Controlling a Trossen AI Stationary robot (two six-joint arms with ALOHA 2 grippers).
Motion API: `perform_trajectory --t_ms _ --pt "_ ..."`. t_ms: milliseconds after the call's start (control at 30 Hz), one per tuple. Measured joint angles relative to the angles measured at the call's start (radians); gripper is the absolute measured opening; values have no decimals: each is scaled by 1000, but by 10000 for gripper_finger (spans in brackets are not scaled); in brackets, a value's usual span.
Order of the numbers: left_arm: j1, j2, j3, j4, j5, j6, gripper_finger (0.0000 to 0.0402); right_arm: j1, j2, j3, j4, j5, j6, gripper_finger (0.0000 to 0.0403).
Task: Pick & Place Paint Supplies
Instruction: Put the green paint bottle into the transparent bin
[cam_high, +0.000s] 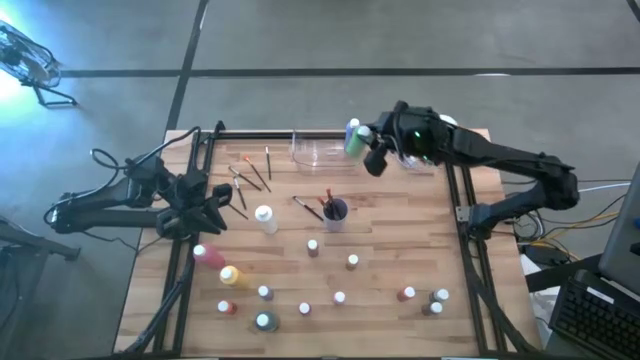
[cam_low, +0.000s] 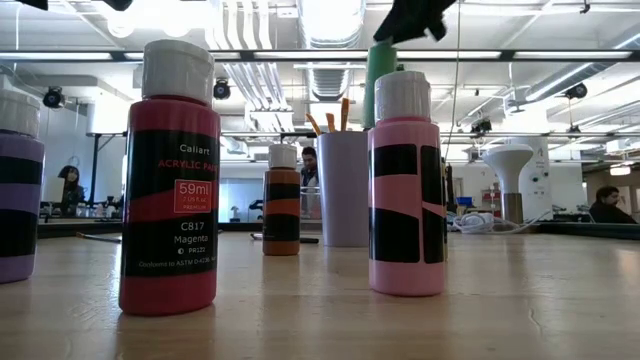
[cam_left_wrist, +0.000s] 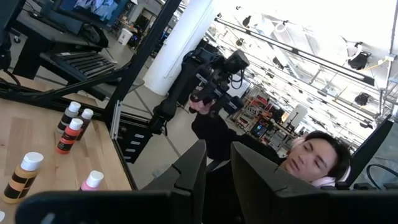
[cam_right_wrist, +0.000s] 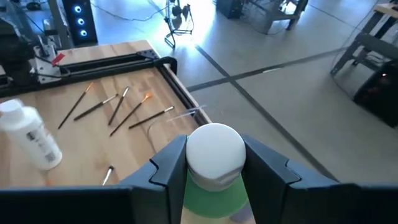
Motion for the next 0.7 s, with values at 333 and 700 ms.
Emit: perform_trajectory --t_ms 333,700 --pt "0 0 0 0 0 0 81 -111 199 51 129 -138 -47 117" --pt "0 0 0 0 0 0 81 -206 436 220 108 -160 -63 117"
